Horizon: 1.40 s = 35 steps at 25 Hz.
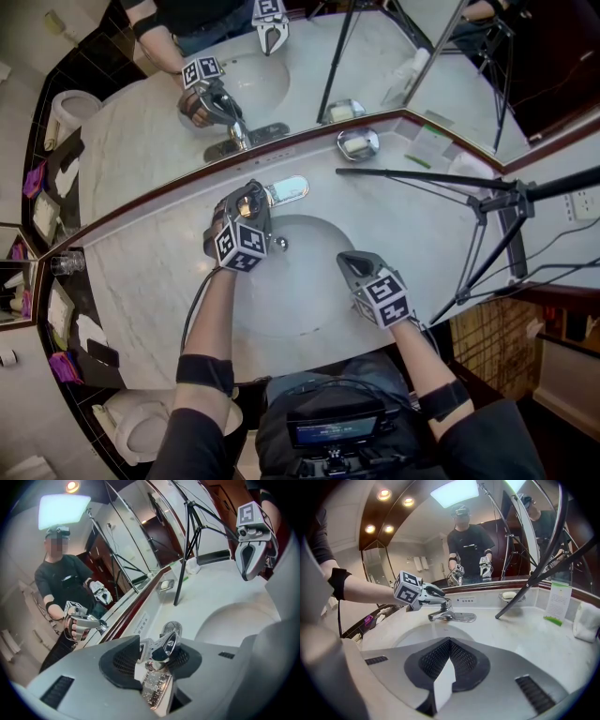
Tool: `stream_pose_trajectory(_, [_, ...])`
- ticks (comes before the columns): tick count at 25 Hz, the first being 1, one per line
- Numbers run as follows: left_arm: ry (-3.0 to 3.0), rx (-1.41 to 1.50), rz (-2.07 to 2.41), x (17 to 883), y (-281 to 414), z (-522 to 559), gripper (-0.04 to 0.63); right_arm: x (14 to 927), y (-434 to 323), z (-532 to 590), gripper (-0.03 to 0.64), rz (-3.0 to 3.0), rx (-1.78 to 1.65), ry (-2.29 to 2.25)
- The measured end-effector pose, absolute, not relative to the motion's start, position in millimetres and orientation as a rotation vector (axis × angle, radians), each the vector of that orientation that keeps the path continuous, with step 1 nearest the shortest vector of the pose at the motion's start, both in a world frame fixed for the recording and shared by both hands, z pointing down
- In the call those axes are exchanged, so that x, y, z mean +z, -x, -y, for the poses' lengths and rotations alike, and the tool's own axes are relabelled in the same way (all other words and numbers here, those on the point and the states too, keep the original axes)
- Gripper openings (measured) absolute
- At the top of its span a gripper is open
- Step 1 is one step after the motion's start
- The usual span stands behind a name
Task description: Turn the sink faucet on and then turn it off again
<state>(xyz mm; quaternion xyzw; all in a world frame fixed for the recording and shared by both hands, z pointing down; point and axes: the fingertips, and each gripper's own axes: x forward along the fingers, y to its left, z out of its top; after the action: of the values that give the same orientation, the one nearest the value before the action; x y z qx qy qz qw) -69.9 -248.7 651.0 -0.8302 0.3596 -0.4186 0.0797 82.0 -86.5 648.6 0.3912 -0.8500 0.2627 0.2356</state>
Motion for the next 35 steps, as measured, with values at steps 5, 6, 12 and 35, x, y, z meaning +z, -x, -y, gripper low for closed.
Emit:
stream_pose_trajectory(5, [2.497,-1.259,-1.065,651.6,70.5,248.3,0.141,646.8,-81.5,88.0,0.018,2.334,0.719,-1.076])
stream_pose_trajectory(6, [2.505,-1.257,-1.068,651.3,70.8,248.9,0.141,646.6,-81.1,88.3,0.018,2.334,0.719,-1.076])
stream_pose_trajectory(12, [2.539,-1.246,-1.092,650.6,70.7,250.9,0.141,646.2,-81.3,86.9,0.019,2.332,0.72,-1.076])
stream_pose_trajectory(35, [2.442,-1.277,-1.223,620.8,77.2,203.1,0.104,619.9,-68.1,74.3,0.018,2.397,0.672,-1.035])
